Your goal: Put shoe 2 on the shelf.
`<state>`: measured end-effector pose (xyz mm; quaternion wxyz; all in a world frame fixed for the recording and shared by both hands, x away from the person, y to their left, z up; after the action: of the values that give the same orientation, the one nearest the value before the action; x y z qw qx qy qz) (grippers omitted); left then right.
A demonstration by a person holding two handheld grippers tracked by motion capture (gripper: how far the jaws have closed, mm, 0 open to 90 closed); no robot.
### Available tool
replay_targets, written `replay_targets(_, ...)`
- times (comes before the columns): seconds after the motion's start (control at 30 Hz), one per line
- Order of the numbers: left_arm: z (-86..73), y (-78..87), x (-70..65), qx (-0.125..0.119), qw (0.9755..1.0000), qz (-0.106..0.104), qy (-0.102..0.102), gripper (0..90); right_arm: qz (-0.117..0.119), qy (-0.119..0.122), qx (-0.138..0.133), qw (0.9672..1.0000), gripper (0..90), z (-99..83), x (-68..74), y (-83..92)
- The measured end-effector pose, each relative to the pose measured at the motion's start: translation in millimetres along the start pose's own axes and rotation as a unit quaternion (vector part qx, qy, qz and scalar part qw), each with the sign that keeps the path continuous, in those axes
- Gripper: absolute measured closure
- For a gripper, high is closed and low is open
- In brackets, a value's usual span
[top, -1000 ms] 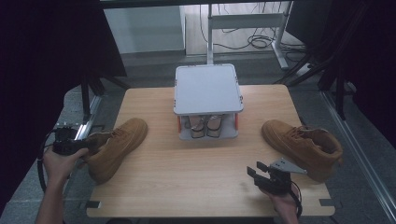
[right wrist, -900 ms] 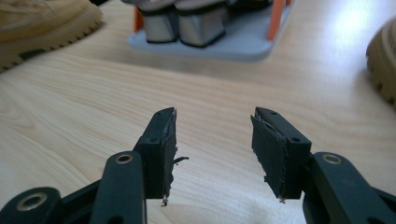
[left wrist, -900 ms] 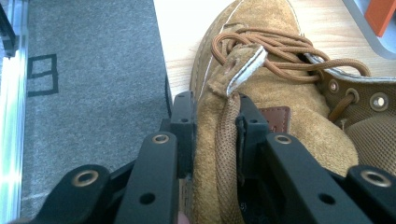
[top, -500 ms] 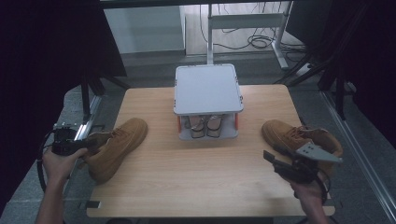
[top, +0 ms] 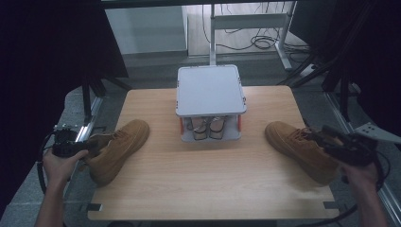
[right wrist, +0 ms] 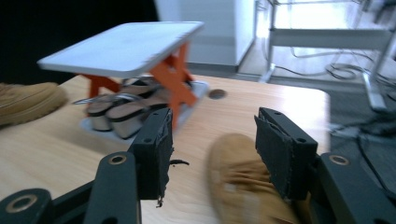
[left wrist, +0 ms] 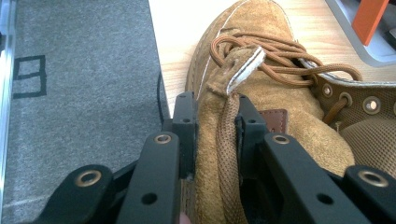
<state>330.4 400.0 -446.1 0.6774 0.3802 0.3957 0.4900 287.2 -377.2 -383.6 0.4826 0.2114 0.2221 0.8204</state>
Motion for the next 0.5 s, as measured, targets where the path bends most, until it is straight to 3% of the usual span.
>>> replay_targets(0.07,0.3,-0.1,-0.3,0.000,1.0000,0.002,0.002,74.7,-0.016,-0.015,0.004,0.9998,46.6,-1.9,-18.1,3.4)
replay_targets(0.2,0.7,-0.1,0.1,0.001,1.0000,0.002,0.002,74.7,-0.036,-0.023,0.015,0.9990,46.6,-7.7,-40.7,4.2)
replay_targets(0.37,0.8,-0.1,0.0,0.001,1.0000,0.002,0.002,74.6,-0.038,-0.040,0.029,0.9981,46.7,-13.7,-57.0,-1.0)
replay_targets(0.5,1.1,0.2,0.9,0.004,1.0000,-0.001,0.001,74.5,-0.043,-0.043,0.038,0.9974,46.7,-16.9,-61.9,-8.1)
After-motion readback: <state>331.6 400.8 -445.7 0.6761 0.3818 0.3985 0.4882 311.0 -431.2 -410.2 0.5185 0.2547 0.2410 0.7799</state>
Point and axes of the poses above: each handheld gripper's, and its own axes: y roughly backward along the jaws, z roughly out of its top, x roughly to its left, the point moved 2 cm from there along -y, roughly forward along the jaws, and after that the axes turned 15 degrees about x, right-handed, at the moved point
